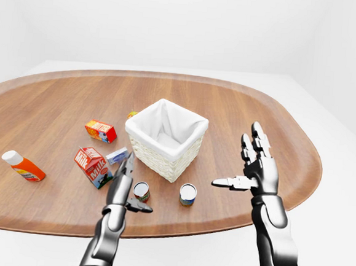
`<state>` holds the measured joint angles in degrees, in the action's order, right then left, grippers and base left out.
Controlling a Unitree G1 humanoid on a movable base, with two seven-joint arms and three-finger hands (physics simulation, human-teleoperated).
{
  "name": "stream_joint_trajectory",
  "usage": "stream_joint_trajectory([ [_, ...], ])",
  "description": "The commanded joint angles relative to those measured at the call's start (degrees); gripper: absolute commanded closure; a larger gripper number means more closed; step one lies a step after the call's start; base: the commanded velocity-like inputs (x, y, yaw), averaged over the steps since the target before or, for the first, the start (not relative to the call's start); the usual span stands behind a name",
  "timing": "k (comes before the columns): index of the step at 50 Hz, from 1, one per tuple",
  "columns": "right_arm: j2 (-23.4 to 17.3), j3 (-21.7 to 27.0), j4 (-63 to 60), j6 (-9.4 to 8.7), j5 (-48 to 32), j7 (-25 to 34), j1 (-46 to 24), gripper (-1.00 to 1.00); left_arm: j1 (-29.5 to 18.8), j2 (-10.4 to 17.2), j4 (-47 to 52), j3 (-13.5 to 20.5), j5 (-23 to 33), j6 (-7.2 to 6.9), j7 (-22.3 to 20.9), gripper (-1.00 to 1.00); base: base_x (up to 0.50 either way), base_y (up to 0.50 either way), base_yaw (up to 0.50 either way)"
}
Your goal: Pick up the tomato sauce, and put it in the basket.
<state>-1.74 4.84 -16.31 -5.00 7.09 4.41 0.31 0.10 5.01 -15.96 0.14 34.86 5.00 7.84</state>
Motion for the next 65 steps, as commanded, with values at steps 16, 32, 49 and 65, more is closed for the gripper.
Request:
stream_joint_trajectory([
  [16,0.0,0.0,-0.2,0.0,0.0,-0.1,-0.2,-1.0,-0.6,-0.1,-1.8,-0.6,0.8,0.0,1.1,-0.99,0.0,0.0,0.0],
  [32,0.0,0.0,-1.0,0.0,0.1,-0.1,0.1,-1.0,-1.4,0.1,-4.1,-0.7,0.8,0.0,1.8,-0.99,0.0,0.0,0.0],
  [49,0.0,0.1,0.2,0.0,0.0,0.0,-0.2,-1.0,-1.5,-0.1,-4.9,-1.0,1.0,0.0,2.3,-0.98,0.0,0.0,0.0],
  [65,0.0,0.0,0.5,0.0,0.0,0.0,-0.1,-1.0,-2.7,0.0,-7.2,-1.0,0.8,0.0,2.9,-0.99,0.0,0.0,0.0],
])
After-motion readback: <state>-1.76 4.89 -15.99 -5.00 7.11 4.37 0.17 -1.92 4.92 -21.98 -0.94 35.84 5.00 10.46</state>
